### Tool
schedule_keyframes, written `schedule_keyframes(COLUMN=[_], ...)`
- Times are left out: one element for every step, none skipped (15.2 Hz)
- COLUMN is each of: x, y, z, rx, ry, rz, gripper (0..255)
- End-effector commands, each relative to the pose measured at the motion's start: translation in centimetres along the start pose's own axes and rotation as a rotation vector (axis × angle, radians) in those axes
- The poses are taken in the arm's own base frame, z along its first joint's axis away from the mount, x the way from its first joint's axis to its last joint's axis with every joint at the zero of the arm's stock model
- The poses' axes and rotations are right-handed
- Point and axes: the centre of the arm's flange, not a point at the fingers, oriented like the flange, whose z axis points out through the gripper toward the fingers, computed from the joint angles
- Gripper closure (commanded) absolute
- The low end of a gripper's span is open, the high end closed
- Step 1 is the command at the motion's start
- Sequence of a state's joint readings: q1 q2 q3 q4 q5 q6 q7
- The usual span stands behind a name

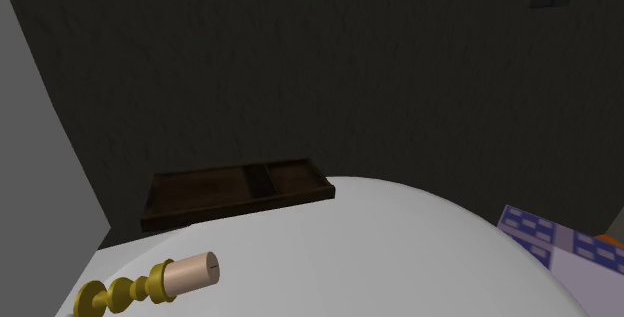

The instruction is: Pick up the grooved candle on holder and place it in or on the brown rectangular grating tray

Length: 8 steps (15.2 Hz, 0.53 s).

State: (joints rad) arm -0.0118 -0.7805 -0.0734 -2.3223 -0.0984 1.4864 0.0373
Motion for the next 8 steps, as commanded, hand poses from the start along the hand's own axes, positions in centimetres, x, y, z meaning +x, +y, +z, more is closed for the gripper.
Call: schedule_keyframes(x=[0.0, 0.5, 1.0, 1.5, 2.1, 2.6, 3.0, 3.5], y=[0.0, -1.2, -2.3, -3.5, -4.6, -5.8, -6.9, -8.1], z=[0.0, 0.4, 0.9, 1.3, 1.8, 2.2, 2.7, 3.1], rx=[0.000, 0.001, 0.001, 0.002, 0.003, 0.003, 0.004, 0.005], ry=[0.000, -0.005, -0.009, -0.014, -0.018, -0.023, -0.027, -0.032], rz=[0.000, -0.002, -0.004, -0.007, -0.009, -0.011, -0.013, -0.016], gripper=[0, 0, 0, 0, 0, 0, 0, 0])
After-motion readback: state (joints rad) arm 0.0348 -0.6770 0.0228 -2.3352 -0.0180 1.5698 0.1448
